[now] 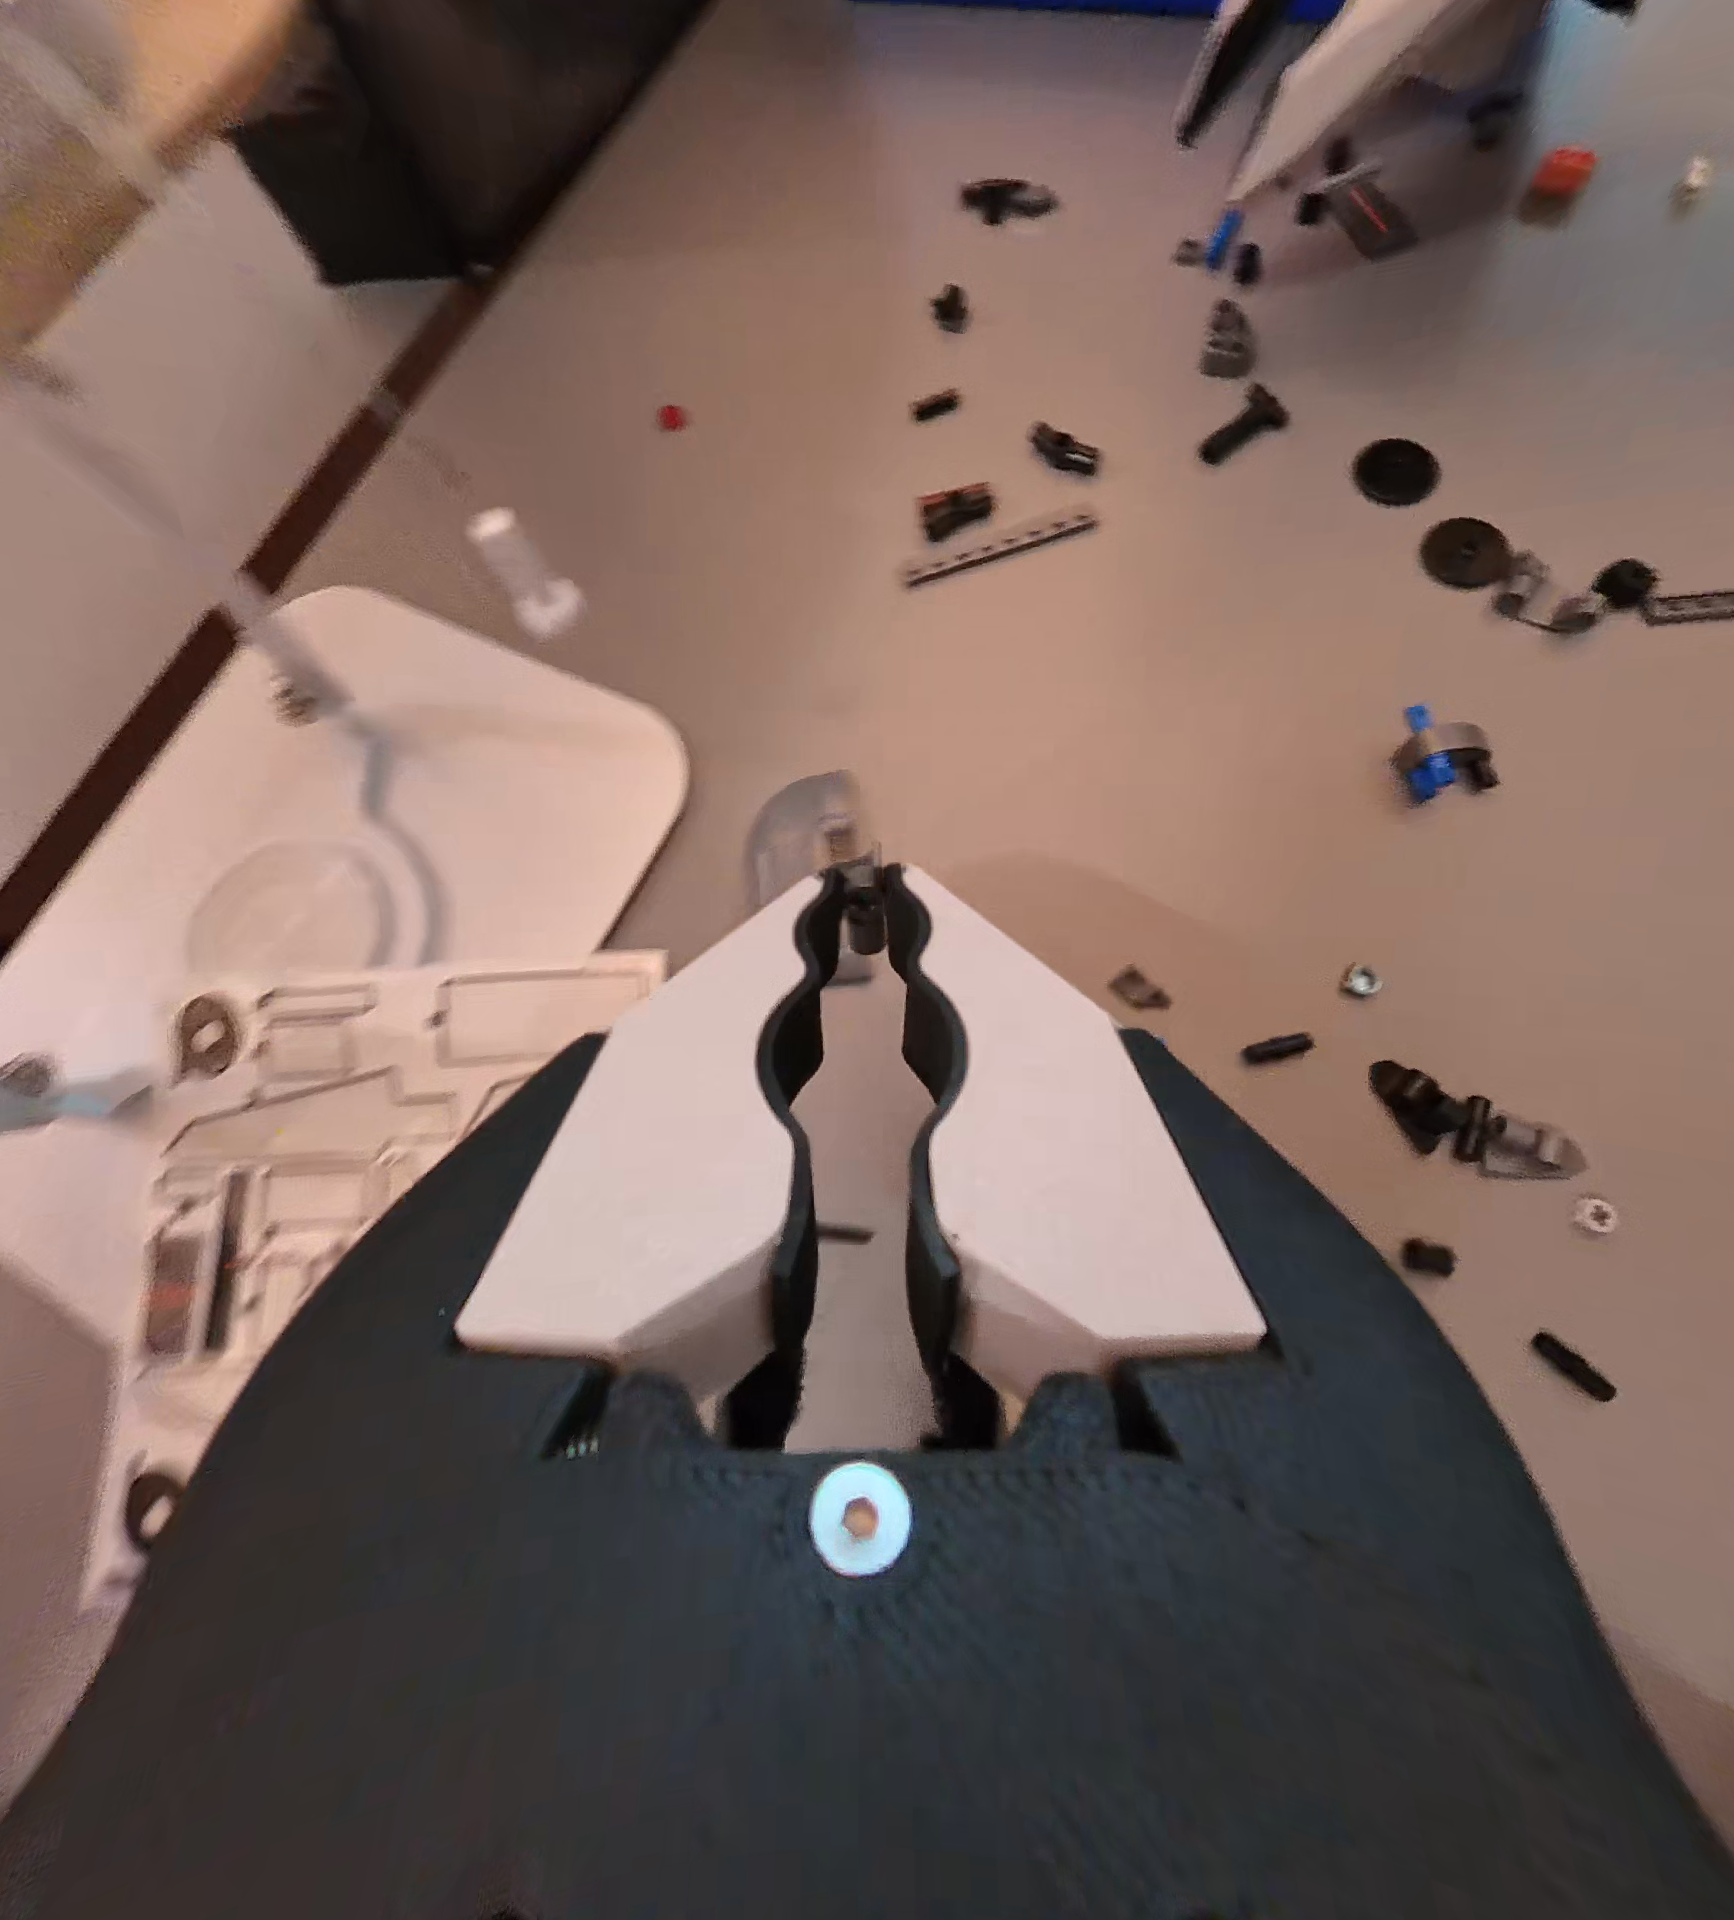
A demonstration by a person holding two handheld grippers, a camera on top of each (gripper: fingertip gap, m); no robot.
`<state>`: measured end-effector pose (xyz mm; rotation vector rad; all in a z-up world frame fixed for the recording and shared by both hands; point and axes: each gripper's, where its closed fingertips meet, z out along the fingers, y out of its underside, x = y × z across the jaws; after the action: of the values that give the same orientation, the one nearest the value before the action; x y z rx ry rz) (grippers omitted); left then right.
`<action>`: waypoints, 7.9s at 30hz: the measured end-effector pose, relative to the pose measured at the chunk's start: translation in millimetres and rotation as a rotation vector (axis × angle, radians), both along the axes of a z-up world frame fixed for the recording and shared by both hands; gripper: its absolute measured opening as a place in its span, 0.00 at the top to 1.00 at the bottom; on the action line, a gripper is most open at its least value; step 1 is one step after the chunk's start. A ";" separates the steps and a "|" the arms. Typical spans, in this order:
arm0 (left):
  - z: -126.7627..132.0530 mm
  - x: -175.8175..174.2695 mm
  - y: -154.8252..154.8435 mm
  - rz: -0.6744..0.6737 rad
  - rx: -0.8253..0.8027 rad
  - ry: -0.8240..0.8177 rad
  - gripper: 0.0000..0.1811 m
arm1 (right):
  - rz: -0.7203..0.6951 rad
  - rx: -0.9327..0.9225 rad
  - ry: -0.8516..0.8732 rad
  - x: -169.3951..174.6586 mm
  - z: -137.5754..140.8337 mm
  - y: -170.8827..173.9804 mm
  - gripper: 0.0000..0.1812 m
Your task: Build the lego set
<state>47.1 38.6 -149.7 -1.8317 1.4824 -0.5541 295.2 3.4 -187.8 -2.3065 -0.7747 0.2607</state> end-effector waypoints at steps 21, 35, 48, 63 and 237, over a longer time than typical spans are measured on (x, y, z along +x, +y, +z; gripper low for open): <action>-5.5 -34.3 18.7 0.100 0.019 0.066 0.96 | 0.037 0.021 -0.005 -6.6 1.9 -0.5 0.87; -39.1 -33.0 -11.7 -0.034 -0.082 0.230 0.90 | 0.053 0.009 -0.012 -9.3 -1.9 -2.0 0.87; -69.6 -17.1 -26.6 -0.125 -0.094 0.330 1.00 | 0.084 0.019 -0.002 -18.3 -0.4 -3.5 0.88; -55.3 -23.4 -43.3 -0.177 -0.160 0.280 0.85 | 0.172 0.056 0.000 -39.2 4.3 -9.3 0.89; -41.3 88.0 -123.8 -0.497 -0.158 0.045 0.99 | 0.531 0.004 0.152 -115.4 17.6 -65.0 0.95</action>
<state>135.1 -85.2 -191.0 -1.5915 1.9879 -0.8922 179.8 -61.5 -170.1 -2.0093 -1.2931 0.6596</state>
